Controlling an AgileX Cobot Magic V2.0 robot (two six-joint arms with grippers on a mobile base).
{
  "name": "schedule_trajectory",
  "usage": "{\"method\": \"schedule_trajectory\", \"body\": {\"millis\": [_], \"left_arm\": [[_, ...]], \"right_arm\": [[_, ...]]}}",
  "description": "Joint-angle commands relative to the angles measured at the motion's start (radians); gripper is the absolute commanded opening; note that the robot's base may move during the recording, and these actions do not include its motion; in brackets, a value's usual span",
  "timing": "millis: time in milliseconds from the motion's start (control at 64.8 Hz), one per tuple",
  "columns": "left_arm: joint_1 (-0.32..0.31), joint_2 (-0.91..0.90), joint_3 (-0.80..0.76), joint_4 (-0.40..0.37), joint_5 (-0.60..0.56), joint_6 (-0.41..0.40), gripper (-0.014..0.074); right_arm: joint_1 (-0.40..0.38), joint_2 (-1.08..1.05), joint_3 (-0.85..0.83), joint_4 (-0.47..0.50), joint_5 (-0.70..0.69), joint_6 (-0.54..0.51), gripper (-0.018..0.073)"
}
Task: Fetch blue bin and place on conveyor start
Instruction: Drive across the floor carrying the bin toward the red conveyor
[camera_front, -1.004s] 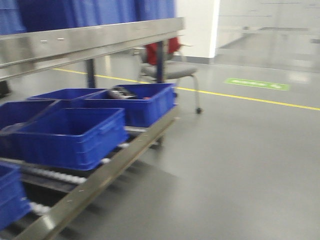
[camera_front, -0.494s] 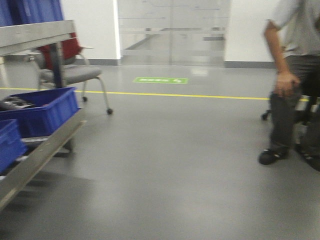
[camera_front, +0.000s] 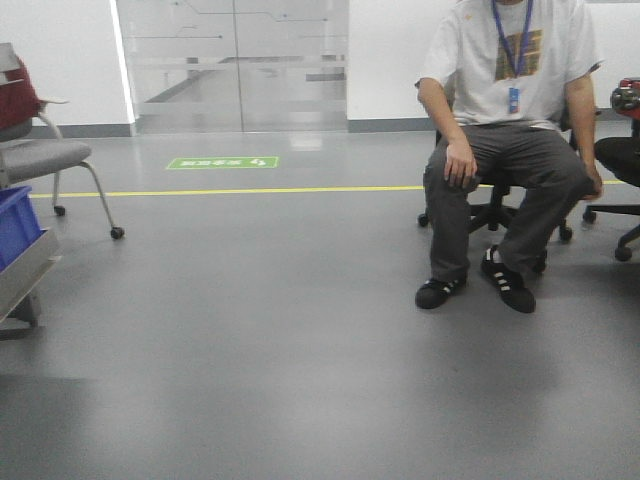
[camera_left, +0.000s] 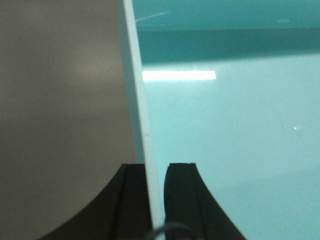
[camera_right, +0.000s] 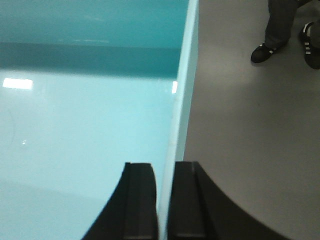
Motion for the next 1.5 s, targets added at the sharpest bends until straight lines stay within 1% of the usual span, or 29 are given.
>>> {"method": "schedule_trajectory", "body": {"millis": [0, 1482], "left_arm": [[0.001, -0.013, -0.008, 0.027, -0.026, 0.012, -0.0111], [0.001, -0.013, -0.008, 0.027, -0.028, 0.012, -0.0111]], "right_arm": [[-0.010, -0.011, -0.012, -0.055, -0.028, -0.022, -0.0153], [-0.010, -0.011, -0.012, -0.055, -0.032, -0.022, -0.0153]]}}
